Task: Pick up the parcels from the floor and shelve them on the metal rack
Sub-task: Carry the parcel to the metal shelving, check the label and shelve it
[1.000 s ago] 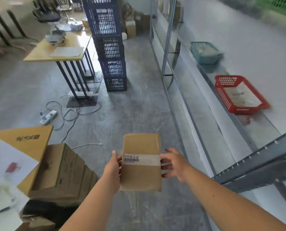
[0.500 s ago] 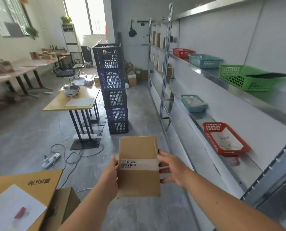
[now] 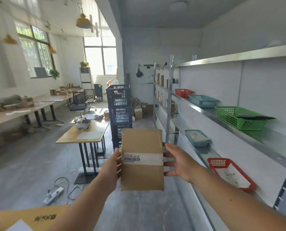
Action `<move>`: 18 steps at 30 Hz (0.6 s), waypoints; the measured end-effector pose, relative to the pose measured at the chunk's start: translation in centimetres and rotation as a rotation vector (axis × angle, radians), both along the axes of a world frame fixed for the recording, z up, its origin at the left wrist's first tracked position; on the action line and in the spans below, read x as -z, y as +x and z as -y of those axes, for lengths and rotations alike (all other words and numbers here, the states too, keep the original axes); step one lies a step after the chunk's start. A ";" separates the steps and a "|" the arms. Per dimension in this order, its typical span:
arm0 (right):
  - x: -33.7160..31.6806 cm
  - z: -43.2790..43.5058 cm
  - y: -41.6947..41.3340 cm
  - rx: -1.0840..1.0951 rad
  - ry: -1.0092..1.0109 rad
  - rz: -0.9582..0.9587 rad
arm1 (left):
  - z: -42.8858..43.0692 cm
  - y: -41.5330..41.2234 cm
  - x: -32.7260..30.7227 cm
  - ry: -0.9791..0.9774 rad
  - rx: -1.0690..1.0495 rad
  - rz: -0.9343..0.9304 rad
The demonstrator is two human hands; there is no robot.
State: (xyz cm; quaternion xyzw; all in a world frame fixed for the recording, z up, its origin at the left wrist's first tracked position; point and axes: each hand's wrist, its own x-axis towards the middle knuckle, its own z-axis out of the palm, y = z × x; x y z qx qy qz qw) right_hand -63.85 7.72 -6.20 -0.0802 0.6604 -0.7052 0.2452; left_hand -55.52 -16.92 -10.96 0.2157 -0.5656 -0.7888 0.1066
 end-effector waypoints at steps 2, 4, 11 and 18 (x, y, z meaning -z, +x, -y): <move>-1.9 -0.1 -0.2 -0.002 -0.013 -0.009 | -0.1 -0.2 -1.9 0.014 -0.012 -0.040; -3.6 -0.3 -0.4 0.010 -0.027 -0.014 | -0.1 -0.2 -3.8 0.040 -0.046 -0.053; -8.0 -0.5 -0.1 -0.007 -0.063 -0.077 | 0.4 -0.6 -7.8 -0.034 -0.101 -0.093; -9.7 -0.4 -1.0 0.012 -0.122 -0.097 | -0.8 0.0 -11.0 -0.048 -0.110 -0.104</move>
